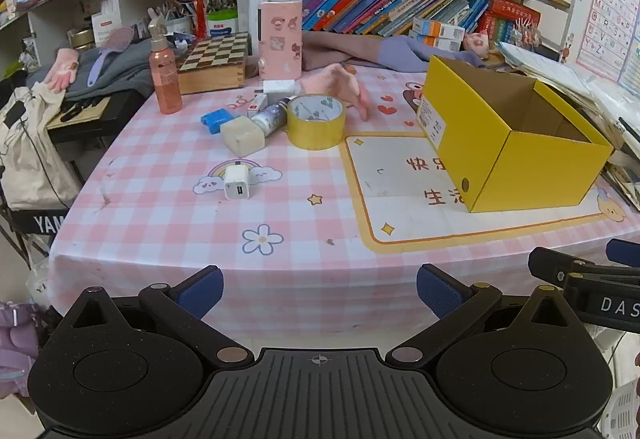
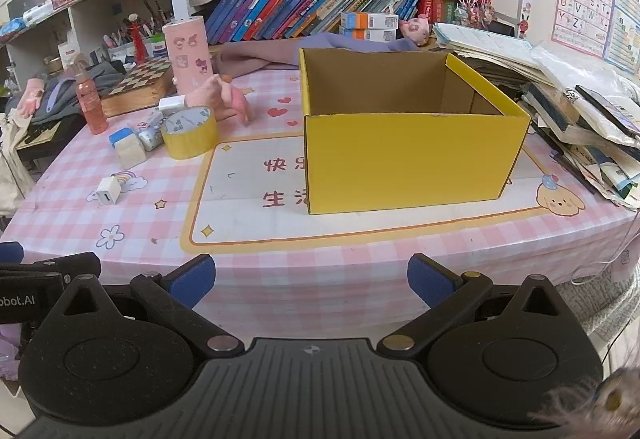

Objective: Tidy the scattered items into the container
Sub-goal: 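Move both tools toward the scattered items on the table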

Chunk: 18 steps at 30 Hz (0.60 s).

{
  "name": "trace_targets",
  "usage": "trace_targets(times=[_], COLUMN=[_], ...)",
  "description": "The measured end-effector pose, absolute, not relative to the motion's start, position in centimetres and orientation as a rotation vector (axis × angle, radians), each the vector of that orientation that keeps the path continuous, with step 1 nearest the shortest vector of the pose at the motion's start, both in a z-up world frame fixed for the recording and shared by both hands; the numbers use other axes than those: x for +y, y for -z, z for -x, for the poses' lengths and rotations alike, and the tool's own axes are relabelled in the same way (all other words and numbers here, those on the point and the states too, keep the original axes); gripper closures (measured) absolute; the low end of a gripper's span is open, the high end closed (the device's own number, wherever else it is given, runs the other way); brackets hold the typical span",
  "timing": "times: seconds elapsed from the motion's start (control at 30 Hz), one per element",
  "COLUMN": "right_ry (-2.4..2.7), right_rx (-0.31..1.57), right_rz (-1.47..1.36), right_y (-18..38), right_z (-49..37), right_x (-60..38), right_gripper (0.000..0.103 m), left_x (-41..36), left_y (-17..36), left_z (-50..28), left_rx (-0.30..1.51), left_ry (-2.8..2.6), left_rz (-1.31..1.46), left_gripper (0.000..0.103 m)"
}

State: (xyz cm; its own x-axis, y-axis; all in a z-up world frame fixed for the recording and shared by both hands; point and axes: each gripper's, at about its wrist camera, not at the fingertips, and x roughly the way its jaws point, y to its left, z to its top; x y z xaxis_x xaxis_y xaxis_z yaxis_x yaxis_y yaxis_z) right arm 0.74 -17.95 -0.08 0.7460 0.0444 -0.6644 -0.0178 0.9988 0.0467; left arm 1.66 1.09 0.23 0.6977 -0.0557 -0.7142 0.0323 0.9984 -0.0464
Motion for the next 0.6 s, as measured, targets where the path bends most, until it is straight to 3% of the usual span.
trace_targets(times=[0.6], right_ry=[-0.031], right_rx=[0.702], right_rz=[-0.023], right_y=[-0.21], right_z=[-0.45], right_x=[-17.43], right_gripper=[0.000], left_x=[1.42], left_y=[-0.64], left_z=[-1.30], left_rx=[0.761], left_ry=[0.045], left_rz=[0.019], left_gripper=[0.000])
